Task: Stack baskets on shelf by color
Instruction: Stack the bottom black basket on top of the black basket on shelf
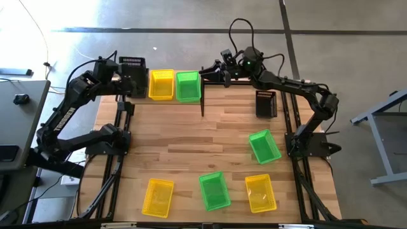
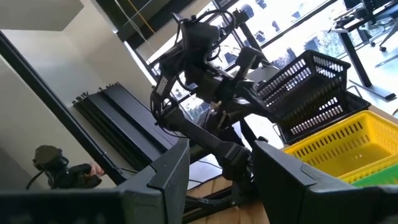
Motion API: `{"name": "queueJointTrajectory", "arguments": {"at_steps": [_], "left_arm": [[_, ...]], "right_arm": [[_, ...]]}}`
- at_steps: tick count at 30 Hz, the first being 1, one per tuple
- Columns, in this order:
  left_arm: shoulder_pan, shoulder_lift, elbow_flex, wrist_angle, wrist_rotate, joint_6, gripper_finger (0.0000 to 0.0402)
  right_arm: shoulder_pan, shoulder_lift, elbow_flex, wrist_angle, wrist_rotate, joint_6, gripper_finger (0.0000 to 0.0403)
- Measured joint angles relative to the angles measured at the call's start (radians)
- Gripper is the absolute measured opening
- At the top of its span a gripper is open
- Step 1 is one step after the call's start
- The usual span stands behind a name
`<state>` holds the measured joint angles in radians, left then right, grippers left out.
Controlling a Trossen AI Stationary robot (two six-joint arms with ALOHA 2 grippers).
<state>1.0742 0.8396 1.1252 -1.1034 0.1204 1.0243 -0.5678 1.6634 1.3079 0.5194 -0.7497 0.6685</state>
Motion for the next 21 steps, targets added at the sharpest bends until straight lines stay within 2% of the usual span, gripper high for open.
{"name": "queueJointTrajectory", "arguments": {"at_steps": [21], "left_arm": [[0.020,0.100,0.000,-0.060,0.017,0.070,0.0001]], "right_arm": [[0.009,0.000,0.000,0.000,0.004,0.003,0.0158]]}}
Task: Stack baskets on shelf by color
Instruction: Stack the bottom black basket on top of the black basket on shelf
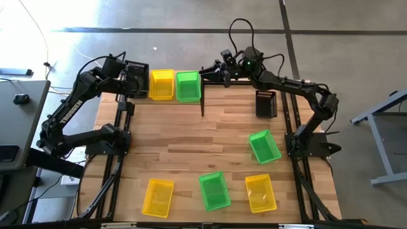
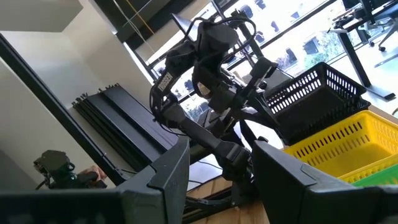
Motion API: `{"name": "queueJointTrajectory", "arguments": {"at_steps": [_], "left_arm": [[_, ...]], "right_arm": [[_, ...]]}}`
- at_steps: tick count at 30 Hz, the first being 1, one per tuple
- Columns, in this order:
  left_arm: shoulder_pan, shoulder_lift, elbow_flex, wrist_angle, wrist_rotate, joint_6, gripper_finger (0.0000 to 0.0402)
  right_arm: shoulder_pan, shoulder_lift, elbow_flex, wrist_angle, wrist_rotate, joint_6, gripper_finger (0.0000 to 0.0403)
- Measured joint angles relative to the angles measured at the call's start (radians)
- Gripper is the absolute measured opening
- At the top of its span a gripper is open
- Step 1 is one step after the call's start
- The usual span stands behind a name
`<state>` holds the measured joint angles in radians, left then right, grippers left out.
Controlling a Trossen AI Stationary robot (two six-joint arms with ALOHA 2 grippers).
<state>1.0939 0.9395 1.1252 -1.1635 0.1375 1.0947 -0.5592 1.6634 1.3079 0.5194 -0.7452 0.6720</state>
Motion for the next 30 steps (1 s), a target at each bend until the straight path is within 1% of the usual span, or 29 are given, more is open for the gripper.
{"name": "queueJointTrajectory", "arguments": {"at_steps": [4,7,12,19,23,26,30], "left_arm": [[0.000,0.012,0.000,0.000,-0.001,-0.001,0.0003],[0.000,0.014,0.000,0.001,-0.008,-0.002,0.0012],[-0.008,0.009,0.000,0.005,-0.088,-0.018,0.0036],[-0.029,0.009,0.000,0.009,-0.111,-0.056,0.0072],[-0.031,0.008,0.000,0.008,-0.190,-0.102,0.0089],[-0.031,0.009,0.000,0.007,-0.227,-0.114,0.0095],[-0.031,0.010,0.000,-0.015,-0.231,-0.123,0.0094]], "right_arm": [[0.003,0.000,0.000,0.000,0.000,0.002,0.0158],[0.006,0.000,0.000,0.000,0.001,0.004,0.0158],[0.006,0.000,0.000,0.000,0.001,0.010,0.0158],[0.006,0.000,0.000,0.000,0.002,0.012,0.0158],[0.006,0.000,0.000,0.000,0.002,0.012,0.0158],[0.009,0.000,0.000,0.000,0.003,0.012,0.0158],[0.021,0.000,0.000,0.000,0.023,0.009,0.0158]]}}
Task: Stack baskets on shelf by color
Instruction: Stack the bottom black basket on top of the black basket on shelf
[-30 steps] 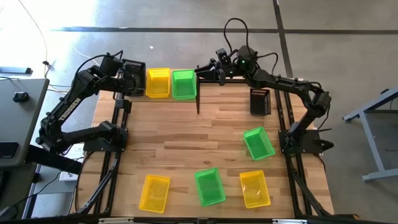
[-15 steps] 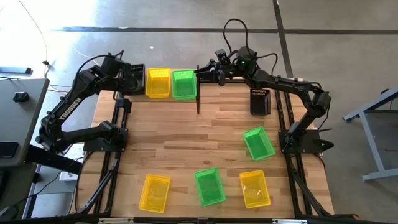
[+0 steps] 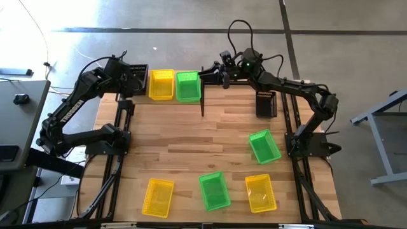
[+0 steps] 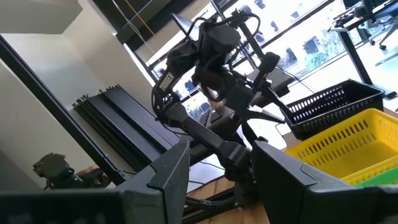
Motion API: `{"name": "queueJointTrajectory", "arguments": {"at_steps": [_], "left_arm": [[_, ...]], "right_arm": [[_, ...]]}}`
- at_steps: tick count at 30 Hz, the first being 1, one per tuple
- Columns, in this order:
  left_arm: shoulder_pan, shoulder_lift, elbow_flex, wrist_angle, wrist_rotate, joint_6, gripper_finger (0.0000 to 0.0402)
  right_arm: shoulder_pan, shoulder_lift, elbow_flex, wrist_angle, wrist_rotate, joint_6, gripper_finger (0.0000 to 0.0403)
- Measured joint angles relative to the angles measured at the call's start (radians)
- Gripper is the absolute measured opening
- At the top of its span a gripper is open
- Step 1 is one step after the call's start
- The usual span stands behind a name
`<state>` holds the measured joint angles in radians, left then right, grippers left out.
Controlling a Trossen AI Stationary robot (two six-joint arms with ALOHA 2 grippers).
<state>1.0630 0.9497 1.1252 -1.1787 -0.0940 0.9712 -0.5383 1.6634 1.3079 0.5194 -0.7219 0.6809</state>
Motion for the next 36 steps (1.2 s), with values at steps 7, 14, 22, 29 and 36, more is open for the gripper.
{"name": "queueJointTrajectory", "arguments": {"at_steps": [7,14,22,29,36], "left_arm": [[-0.008,-0.032,0.000,-0.027,0.012,-0.035,0.0078],[-0.011,-0.077,0.000,0.028,0.011,-0.066,0.0076],[-0.011,-0.044,0.000,0.054,-0.006,-0.078,0.0076],[-0.011,0.018,0.000,0.052,-0.061,-0.128,0.0076],[-0.012,0.043,0.000,-0.020,-0.044,-0.138,0.0076]], "right_arm": [[0.018,0.000,0.000,-0.007,0.014,-0.007,0.0158],[0.017,0.000,0.000,-0.008,0.015,-0.008,0.0158],[0.017,0.000,0.000,-0.013,0.015,-0.008,0.0158],[0.017,0.000,0.000,-0.015,0.015,-0.008,0.0158],[0.017,0.000,0.000,-0.024,0.016,-0.008,0.0158]]}}
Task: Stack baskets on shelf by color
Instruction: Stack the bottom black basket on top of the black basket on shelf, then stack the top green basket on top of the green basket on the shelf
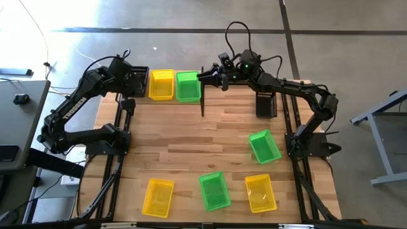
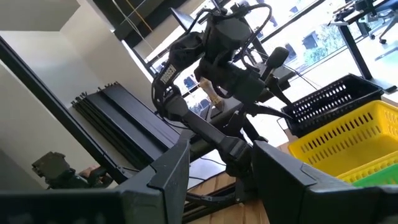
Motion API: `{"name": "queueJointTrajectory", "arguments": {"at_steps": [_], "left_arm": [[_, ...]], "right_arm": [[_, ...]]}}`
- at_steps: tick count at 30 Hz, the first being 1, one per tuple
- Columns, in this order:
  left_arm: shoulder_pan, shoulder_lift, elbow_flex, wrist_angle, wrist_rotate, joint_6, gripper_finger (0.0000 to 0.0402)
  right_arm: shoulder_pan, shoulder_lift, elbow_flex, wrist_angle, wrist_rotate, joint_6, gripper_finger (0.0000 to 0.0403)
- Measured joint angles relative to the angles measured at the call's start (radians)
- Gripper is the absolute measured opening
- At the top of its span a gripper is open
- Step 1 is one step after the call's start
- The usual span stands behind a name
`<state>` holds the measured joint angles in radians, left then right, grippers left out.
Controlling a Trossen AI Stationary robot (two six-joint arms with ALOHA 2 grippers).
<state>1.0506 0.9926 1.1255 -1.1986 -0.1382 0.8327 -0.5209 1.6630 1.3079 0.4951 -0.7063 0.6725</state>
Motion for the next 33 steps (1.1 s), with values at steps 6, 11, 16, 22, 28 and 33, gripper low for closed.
{"name": "queueJointTrajectory", "arguments": {"at_steps": [6,11,16,22,28,33], "left_arm": [[-0.018,-0.007,0.000,0.024,-0.003,-0.021,0.0076],[-0.018,-0.031,0.000,0.042,-0.007,-0.034,0.0076],[-0.036,-0.058,0.000,0.043,0.014,-0.099,0.0076],[-0.108,-0.095,0.000,0.044,0.068,-0.246,0.0076],[-0.194,-0.106,0.000,0.044,0.184,-0.381,0.0076],[-0.262,-0.106,0.000,0.044,0.225,-0.483,0.0076]], "right_arm": [[0.000,0.000,0.000,0.000,0.000,0.000,0.0158],[0.000,0.000,0.000,0.000,0.000,0.003,0.0158],[0.011,0.000,0.000,-0.001,0.002,0.031,0.0158],[0.067,0.000,0.000,-0.097,0.021,0.034,0.0158],[0.158,0.000,0.000,-0.289,0.126,-0.002,0.0158],[0.253,0.000,0.000,-0.441,0.205,-0.011,0.0158]]}}
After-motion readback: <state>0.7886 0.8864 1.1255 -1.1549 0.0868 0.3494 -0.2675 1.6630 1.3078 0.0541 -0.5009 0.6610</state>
